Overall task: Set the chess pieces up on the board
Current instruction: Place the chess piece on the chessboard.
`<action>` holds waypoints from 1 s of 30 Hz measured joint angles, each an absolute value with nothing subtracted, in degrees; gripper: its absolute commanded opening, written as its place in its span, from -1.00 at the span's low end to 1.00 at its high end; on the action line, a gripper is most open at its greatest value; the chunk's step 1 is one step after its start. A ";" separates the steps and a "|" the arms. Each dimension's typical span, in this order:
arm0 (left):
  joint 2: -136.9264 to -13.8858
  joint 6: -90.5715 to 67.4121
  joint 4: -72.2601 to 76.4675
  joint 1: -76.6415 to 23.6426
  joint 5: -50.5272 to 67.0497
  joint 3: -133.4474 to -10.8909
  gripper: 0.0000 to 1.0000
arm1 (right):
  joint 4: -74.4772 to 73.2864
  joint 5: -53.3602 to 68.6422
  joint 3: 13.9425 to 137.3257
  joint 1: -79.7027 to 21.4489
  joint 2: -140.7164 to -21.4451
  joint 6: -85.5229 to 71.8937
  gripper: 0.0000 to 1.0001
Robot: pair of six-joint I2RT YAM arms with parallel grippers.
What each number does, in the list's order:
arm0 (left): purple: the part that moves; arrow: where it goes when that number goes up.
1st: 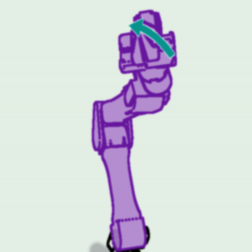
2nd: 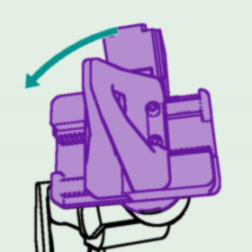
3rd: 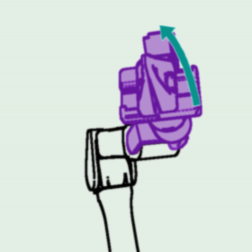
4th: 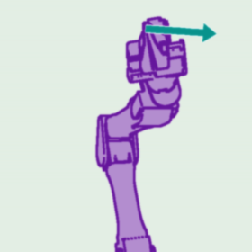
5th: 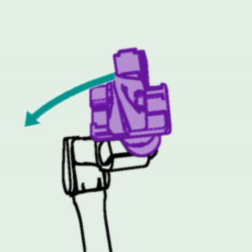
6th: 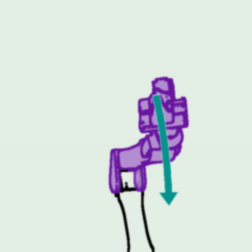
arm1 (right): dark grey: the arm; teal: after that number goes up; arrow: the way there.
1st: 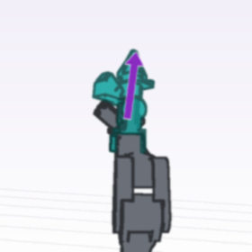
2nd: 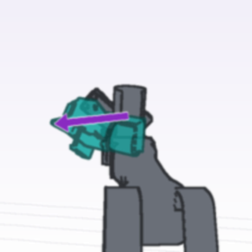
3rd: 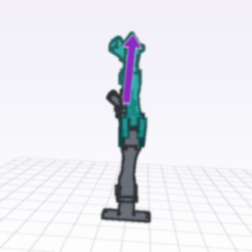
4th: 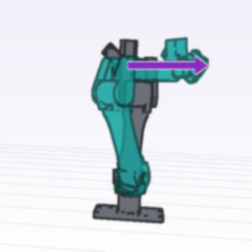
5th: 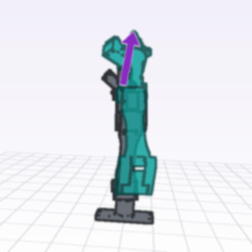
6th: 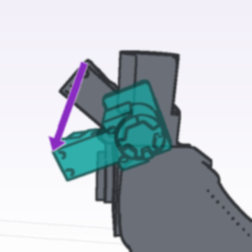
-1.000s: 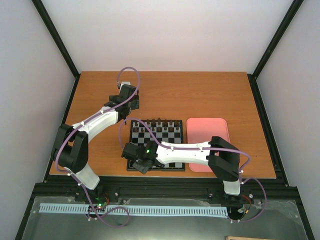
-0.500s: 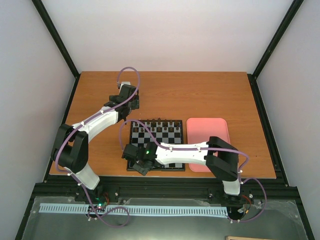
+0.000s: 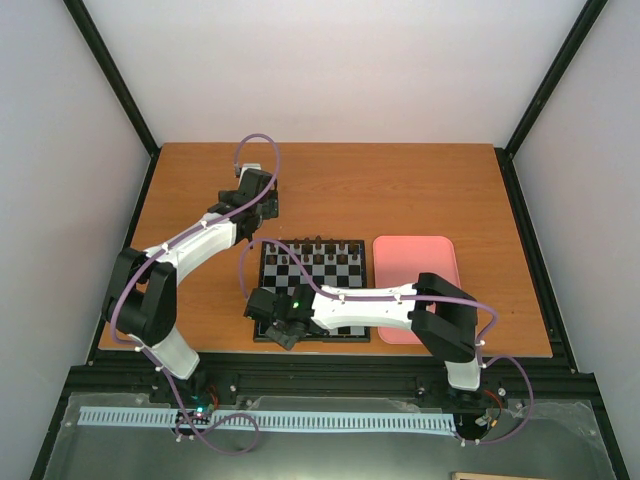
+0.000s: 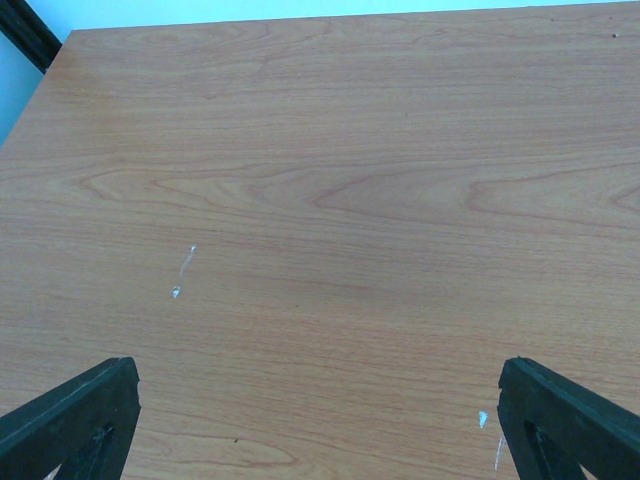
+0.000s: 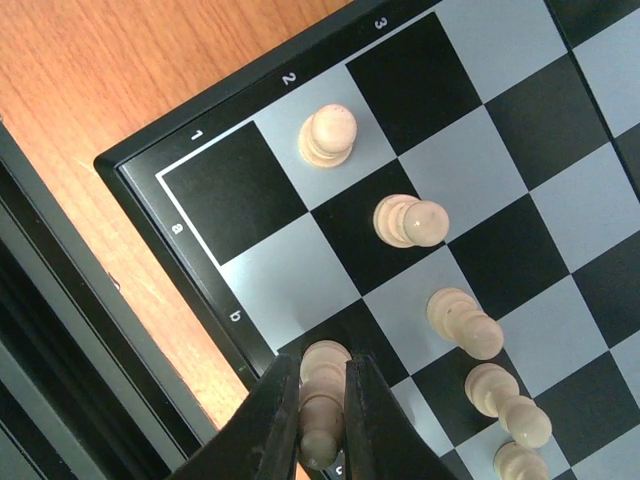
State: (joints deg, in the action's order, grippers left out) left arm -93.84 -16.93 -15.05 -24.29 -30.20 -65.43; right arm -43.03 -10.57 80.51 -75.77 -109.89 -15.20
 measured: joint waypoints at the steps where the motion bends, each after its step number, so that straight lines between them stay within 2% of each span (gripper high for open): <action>1: -93.84 -16.93 -15.05 -24.29 -30.20 -65.43 0.99 | -42.98 -10.70 80.51 -75.72 -109.89 -15.33 -0.90; 10: -93.84 -16.93 -15.05 -24.29 -30.22 -65.43 0.99 | -42.41 -10.72 80.29 -75.22 -109.89 -15.55 -0.90; 30: -93.84 -16.93 -15.07 -24.29 -30.22 -65.43 1.00 | -41.78 -10.52 79.37 -75.18 -109.40 -16.01 -0.72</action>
